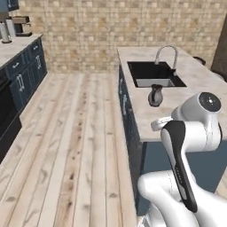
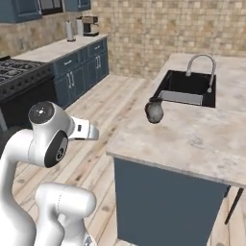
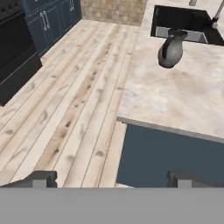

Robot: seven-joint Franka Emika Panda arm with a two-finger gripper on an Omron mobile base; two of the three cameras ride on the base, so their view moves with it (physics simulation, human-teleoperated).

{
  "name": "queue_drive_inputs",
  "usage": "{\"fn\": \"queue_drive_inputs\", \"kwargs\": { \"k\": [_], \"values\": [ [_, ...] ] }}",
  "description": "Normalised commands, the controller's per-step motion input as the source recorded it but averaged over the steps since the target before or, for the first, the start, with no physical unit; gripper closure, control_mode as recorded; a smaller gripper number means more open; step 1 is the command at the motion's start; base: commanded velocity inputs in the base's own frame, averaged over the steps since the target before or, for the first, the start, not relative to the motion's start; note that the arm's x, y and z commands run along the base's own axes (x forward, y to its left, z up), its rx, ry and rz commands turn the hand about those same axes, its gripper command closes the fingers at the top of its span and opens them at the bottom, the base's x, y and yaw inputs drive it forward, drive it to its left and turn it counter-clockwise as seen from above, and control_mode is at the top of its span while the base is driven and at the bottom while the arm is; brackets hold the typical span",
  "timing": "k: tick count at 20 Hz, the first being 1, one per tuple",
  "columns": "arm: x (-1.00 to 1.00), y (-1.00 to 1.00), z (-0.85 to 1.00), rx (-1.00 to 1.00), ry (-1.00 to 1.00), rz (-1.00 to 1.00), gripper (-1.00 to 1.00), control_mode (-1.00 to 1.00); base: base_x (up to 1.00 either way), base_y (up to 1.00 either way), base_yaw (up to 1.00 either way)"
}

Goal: Move the broccoli and brussel sprout from the second highest shelf to the top shelf to make space. Then, place the pitcher from the counter on the cleared second highest shelf.

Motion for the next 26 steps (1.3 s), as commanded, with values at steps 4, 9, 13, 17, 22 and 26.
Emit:
{"fn": "queue_drive_inputs", "kwargs": {
  "k": [4,9,13,17,22,26],
  "values": [
    [0.0,0.0,0.0,0.0,0.0,0.0,-1.0,1.0,0.51,0.68,-0.46],
    [0.0,0.0,0.0,0.0,0.0,0.0,-1.0,1.0,0.51,0.67,-0.47],
    [0.0,0.0,0.0,0.0,0.0,0.0,-1.0,1.0,0.54,0.67,-0.47],
    [0.0,0.0,0.0,0.0,0.0,0.0,-1.0,1.0,0.54,0.66,-0.47],
    [0.0,0.0,0.0,0.0,0.0,0.0,-1.0,1.0,0.49,0.74,-0.46],
    [0.0,0.0,0.0,0.0,0.0,0.0,-1.0,1.0,0.36,0.79,-0.44]
  ]
}}
